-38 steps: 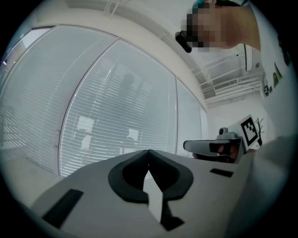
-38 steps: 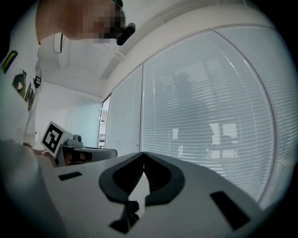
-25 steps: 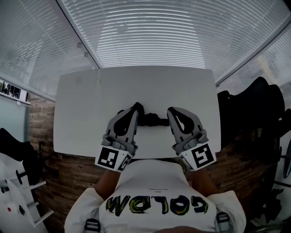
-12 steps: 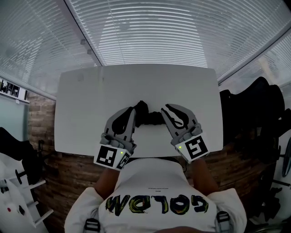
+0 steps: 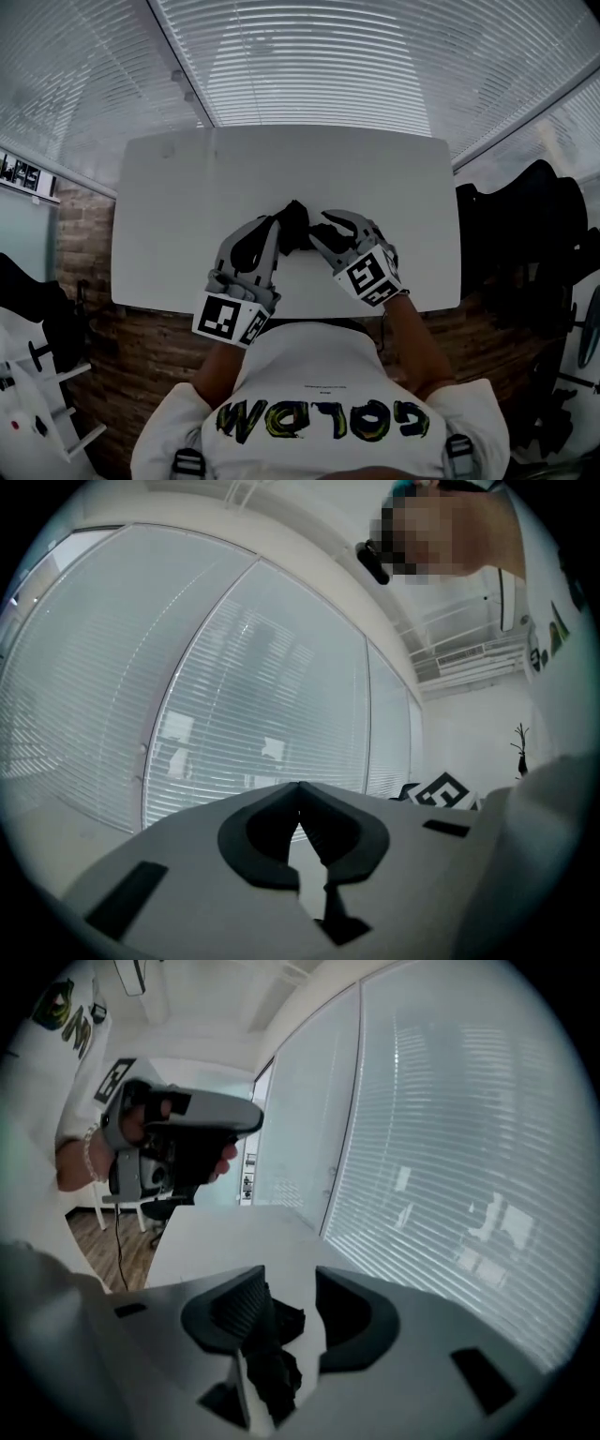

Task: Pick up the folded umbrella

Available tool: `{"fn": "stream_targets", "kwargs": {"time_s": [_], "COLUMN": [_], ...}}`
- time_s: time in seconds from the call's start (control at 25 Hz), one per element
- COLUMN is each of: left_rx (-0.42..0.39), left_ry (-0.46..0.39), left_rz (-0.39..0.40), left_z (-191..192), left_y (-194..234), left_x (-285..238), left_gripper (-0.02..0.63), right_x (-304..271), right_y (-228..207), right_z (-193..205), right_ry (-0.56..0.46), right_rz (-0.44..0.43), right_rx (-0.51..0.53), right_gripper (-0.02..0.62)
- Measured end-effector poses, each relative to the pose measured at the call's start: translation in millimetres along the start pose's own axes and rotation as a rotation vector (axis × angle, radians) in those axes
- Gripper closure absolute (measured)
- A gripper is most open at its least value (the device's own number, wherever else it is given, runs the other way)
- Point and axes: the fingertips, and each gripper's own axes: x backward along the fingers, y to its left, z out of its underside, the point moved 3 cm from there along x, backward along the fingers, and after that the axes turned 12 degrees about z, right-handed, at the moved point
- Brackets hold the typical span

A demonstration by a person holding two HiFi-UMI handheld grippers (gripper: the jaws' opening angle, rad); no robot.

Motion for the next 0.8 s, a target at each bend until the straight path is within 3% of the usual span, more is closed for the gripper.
{"fn": "stream_targets", "kwargs": {"time_s": [0.8], "left_rx": [0.0], "left_ry": [-0.003], "left_rz": [-0.015], "left_z": [0.8], "left_y": [13.4], "left_x": [9.5], "left_gripper": [0.597], "right_x": [-87.1], "right_y": [58.1], "right_z": [84.2], "right_ry": [0.34], "right_rz": [-0.276], "right_rx": [0.296], "right_gripper": [0.288]}}
